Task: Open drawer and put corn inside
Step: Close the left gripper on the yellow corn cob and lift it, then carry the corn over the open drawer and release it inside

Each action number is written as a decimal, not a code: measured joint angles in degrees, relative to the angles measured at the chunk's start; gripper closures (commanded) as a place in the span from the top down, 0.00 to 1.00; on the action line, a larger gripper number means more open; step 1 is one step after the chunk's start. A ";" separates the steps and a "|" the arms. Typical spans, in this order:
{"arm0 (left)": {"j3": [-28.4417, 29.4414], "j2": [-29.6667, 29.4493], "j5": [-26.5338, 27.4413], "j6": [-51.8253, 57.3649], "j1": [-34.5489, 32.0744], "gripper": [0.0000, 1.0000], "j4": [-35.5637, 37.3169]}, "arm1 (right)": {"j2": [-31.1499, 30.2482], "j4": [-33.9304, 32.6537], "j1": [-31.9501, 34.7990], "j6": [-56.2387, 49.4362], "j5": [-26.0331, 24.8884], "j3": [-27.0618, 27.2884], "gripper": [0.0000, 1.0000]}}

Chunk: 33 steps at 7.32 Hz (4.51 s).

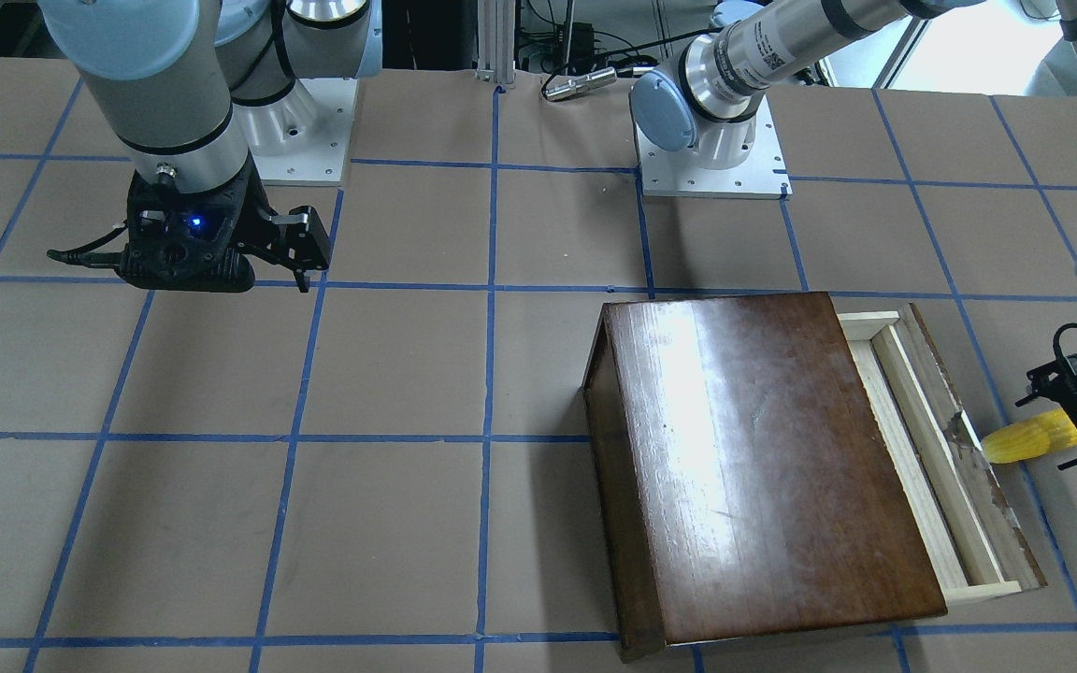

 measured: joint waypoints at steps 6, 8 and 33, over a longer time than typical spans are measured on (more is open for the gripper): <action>0.16 -0.49 -0.15 1.69 -0.04 0.00 0.78 | -0.02 0.00 0.00 0.00 0.00 0.00 1.00; 0.27 0.10 -0.37 0.55 -0.12 0.00 0.84 | -0.02 0.01 0.00 0.00 0.01 0.00 1.00; 7.38 16.16 -0.15 -102.77 -24.42 1.00 -21.82 | 0.04 0.01 0.00 0.00 0.00 0.00 1.00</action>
